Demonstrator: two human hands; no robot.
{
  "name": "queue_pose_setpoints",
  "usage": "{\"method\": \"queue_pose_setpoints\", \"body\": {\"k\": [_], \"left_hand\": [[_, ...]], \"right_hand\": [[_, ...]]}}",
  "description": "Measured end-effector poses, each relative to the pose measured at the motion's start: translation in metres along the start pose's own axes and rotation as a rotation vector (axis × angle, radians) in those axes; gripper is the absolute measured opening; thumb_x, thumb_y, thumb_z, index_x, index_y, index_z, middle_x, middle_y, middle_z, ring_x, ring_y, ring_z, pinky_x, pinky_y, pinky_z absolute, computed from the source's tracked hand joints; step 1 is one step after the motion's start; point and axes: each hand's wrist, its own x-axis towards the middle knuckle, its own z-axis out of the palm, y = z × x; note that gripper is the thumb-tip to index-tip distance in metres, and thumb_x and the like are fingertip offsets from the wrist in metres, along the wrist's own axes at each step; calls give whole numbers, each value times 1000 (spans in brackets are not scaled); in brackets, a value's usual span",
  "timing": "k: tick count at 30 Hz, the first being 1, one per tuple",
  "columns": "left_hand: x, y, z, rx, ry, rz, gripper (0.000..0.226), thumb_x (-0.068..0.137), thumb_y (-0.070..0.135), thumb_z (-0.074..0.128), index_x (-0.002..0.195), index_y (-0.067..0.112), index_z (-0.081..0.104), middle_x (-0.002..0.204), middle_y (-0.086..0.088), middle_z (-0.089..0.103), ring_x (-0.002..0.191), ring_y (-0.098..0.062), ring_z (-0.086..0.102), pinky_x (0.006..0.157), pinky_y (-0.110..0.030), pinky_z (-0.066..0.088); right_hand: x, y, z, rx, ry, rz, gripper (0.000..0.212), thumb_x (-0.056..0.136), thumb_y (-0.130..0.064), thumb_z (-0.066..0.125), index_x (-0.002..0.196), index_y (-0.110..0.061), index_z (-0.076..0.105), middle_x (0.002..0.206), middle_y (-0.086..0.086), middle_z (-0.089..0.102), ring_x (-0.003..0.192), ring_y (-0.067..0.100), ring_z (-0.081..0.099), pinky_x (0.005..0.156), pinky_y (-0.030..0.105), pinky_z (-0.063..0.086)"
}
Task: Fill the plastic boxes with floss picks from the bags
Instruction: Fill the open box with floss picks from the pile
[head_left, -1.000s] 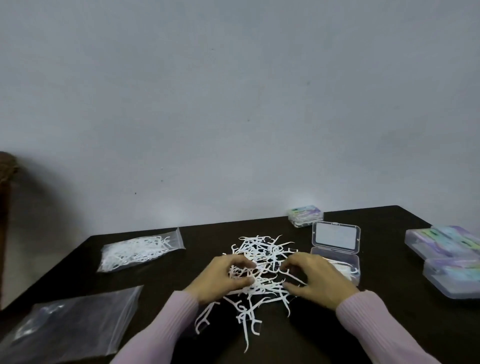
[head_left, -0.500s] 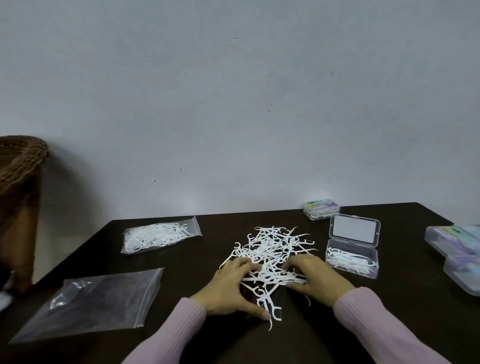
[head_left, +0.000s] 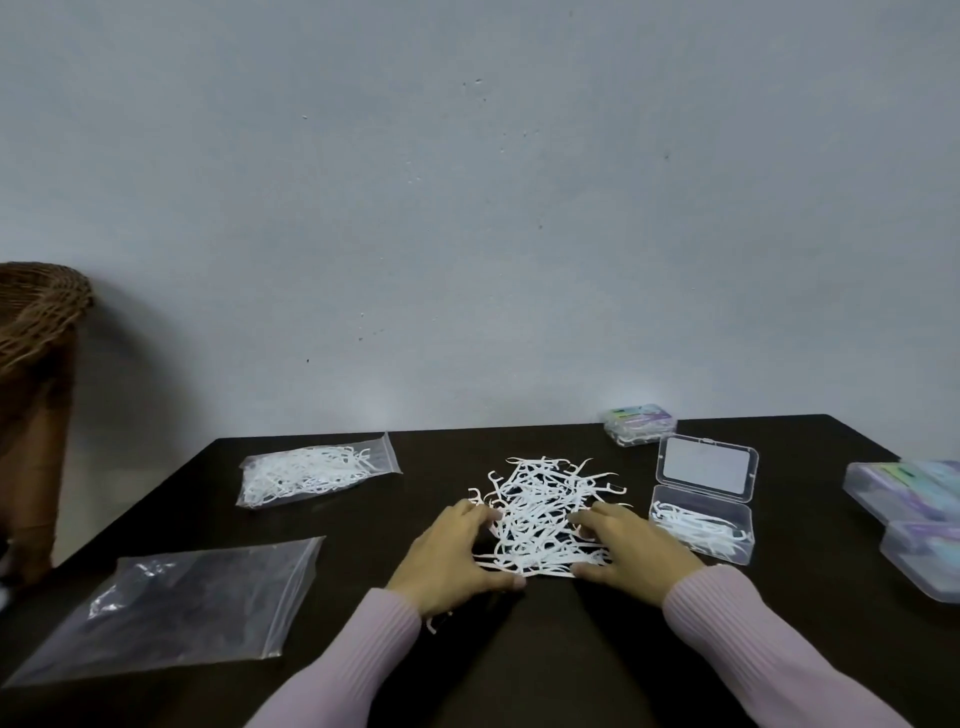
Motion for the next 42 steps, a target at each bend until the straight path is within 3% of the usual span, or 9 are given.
{"method": "queue_pose_setpoints", "body": {"k": [7,13,20,27,30,35,39,42], "left_hand": [[5,7,2,27,60,43,43,80,38,71,118,21,60,109,5,61,98,-8,56,87,-24,46],[8,12,5,95,115,78,31,84,28,68,114,23,65,106,4,67,99,-10,61,89,-27,47],[8,14,9,134,192,180,17,91,25,60,105,18,65,99,3,69,93,-13,62,84,-25,47],[11,15,3,-255,250,36,12,80,13,74,92,16,75,79,4,70,72,0,65,73,-16,53],[13,17,0,-363,259,18,11,78,12,76,88,14,76,75,3,72,71,-3,67,72,-22,56],[22,31,-8,-443,315,47,12,77,11,76,88,14,76,74,4,72,71,-1,67,66,-15,53],[32,47,-14,-568,360,78,12,75,7,77,84,15,76,72,3,72,71,-4,68,66,-14,52],[41,62,-10,-650,371,79,13,74,7,78,82,18,76,72,3,72,74,-5,68,67,-15,53]], "right_hand": [[7,-9,1,36,-35,-27,56,80,-54,60,127,-24,50,123,-4,42,116,13,46,94,31,42],[10,-7,-5,-2,3,-66,29,85,-35,62,111,-21,58,116,-3,53,107,14,52,90,29,44],[9,-8,-6,-110,66,-122,22,92,-23,52,113,-17,57,119,2,57,112,20,53,90,31,43],[9,6,-12,62,130,-46,20,86,-25,63,105,-19,67,102,3,68,97,16,63,85,23,46],[6,11,-17,133,173,-3,24,83,-28,67,105,-18,69,98,3,70,92,14,63,81,19,45],[1,21,-30,251,258,62,23,81,-25,70,102,-16,70,89,-1,68,78,5,56,78,14,47],[-8,31,-43,336,337,107,20,79,-21,71,98,-15,71,79,-4,64,67,-2,53,65,3,42],[-16,41,-49,425,382,166,17,78,-17,73,94,-14,71,77,-3,67,73,7,61,75,15,50]]}}
